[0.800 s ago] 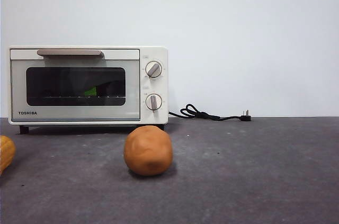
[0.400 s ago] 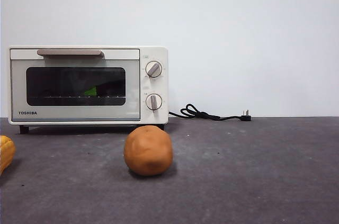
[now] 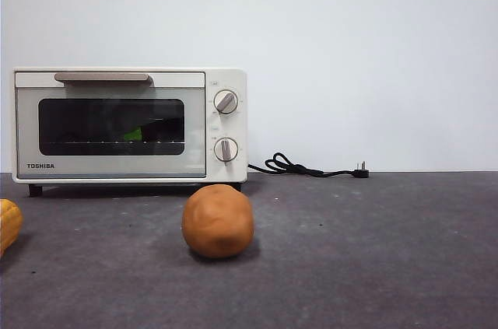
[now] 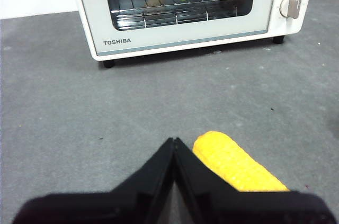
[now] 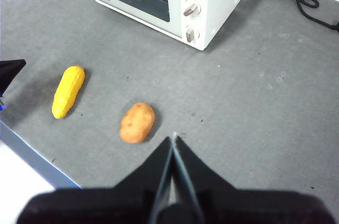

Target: Take the eggplant from the table,put the eggplant in the oven

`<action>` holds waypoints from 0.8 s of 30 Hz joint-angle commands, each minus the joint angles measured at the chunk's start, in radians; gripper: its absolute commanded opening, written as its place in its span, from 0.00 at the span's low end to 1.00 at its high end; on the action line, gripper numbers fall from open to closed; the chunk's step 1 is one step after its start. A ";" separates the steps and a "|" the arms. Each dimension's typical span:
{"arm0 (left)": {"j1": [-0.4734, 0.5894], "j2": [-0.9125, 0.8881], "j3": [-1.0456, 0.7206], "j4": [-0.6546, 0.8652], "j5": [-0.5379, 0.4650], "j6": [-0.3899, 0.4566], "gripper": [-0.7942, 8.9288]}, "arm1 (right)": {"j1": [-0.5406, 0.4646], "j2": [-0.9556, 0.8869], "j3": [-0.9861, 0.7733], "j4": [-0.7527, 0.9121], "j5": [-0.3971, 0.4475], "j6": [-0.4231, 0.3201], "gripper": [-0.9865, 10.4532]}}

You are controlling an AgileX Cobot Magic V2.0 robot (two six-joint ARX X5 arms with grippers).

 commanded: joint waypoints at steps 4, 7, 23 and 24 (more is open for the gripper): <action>-0.018 -0.005 -0.008 0.006 -0.003 -0.016 0.08 | 0.001 0.007 0.001 -0.021 0.003 -0.005 0.09; -0.018 0.000 -0.008 0.006 0.022 -0.020 0.08 | 0.001 0.007 0.001 -0.021 0.003 -0.005 0.09; -0.018 0.014 -0.008 0.006 0.023 -0.020 0.08 | 0.001 0.011 0.001 -0.021 0.003 -0.005 0.09; -0.018 0.014 -0.008 0.006 0.023 -0.020 0.08 | 0.001 0.011 0.001 -0.021 0.004 -0.005 0.09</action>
